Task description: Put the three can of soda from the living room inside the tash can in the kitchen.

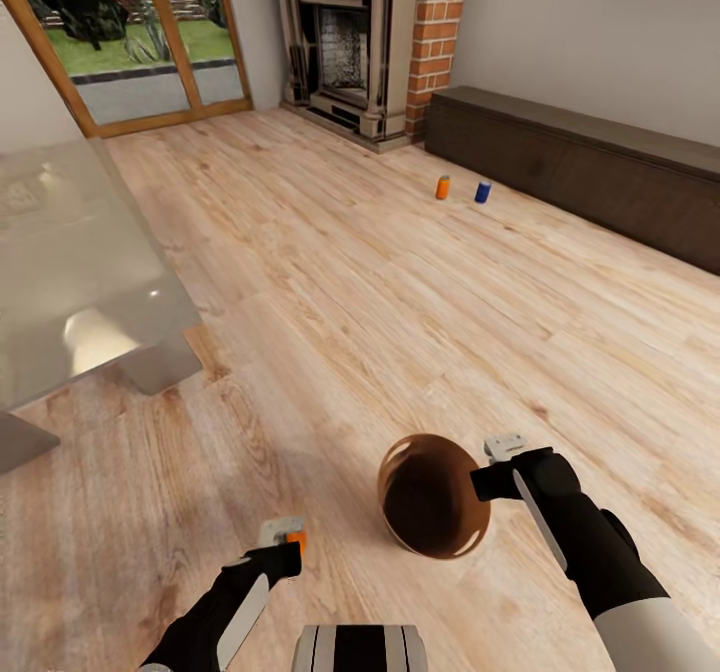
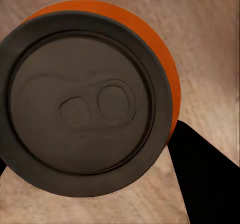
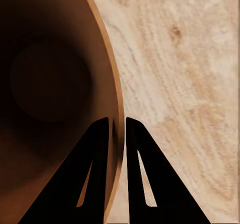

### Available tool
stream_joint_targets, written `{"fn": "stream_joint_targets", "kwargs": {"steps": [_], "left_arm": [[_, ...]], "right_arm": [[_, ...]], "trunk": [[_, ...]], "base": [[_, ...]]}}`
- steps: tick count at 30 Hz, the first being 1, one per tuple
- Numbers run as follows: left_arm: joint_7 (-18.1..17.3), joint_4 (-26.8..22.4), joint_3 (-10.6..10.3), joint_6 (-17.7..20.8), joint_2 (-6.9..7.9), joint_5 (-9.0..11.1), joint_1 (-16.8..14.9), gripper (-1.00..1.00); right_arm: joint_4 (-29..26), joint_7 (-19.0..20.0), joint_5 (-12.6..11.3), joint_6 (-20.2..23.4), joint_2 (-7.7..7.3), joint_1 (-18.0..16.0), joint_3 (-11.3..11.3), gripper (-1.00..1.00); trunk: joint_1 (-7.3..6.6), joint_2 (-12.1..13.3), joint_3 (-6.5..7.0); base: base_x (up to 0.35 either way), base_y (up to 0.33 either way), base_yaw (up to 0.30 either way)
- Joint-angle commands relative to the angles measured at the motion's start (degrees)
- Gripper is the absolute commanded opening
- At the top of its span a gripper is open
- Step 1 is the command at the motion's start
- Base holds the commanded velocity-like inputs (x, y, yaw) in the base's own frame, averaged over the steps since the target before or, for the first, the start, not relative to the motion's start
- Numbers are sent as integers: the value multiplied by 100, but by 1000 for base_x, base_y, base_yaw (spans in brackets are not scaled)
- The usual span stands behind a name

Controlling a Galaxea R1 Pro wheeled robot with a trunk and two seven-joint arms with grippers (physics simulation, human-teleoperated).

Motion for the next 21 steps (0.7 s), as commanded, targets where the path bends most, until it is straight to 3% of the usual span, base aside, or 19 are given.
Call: {"fn": "stream_joint_targets", "kwargs": {"steps": [1,21], "left_arm": [[4,-133,-3,8,6,0,2,-100],[-1,-1034,21,326,26,14,30,-100]], "right_arm": [[46,33,-151,10,10,-1,4,-100],[256,14,-151,10,8,-1,-10,-100]], "trunk": [[-23,42,14],[-462,844,294]], "base": [[0,0,78],[0,0,97]]}}
